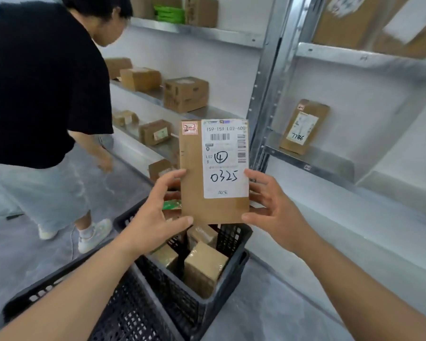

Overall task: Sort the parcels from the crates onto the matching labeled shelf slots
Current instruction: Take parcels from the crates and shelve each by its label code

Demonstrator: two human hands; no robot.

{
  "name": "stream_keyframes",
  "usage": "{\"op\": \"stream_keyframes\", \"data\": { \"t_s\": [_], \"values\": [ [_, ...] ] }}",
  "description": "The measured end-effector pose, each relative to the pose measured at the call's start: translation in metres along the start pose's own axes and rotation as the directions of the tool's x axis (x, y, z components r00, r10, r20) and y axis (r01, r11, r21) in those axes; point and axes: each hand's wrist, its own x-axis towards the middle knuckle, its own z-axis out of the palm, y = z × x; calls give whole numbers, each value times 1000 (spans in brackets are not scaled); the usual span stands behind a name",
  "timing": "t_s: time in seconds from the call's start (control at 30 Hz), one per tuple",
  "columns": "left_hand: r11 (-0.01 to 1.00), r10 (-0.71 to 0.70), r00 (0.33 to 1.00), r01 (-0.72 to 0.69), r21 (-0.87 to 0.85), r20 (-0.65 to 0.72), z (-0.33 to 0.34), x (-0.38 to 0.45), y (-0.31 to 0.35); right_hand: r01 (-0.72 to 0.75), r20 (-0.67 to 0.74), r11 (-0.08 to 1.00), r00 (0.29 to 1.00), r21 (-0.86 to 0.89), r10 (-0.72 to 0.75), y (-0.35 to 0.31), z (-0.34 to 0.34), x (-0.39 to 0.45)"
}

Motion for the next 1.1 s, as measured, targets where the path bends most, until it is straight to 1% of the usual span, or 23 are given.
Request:
{"op": "stream_keyframes", "data": {
  "t_s": [0.1, 0.27, 0.47, 0.67, 0.83, 1.1],
  "values": [
    [999, 39, 998, -40, 19, 48, 21, 23, 4, -3, -57, 999, 998, -34, 1, 4, -26, -7],
    [996, 94, 986, -92, -21, 135, 67, 61, 17, -36, -154, 999, 988, -41, 29, 15, -75, -23],
    [988, 147, 959, -151, -1, 240, 123, 107, 32, -35, -233, 998, 972, -59, 20, 27, -138, -42],
    [975, 220, 929, -219, -38, 297, 182, 146, 40, -29, -317, 995, 948, -93, -2, 44, -193, -59],
    [967, 254, 917, -250, -55, 309, 224, 170, 46, -25, -382, 994, 924, -106, -17, 58, -228, -69],
    [971, 232, 896, -235, -37, 380, 257, 206, 38, -62, -456, 986, 890, -152, -14, 80, -256, -67]
  ]
}}
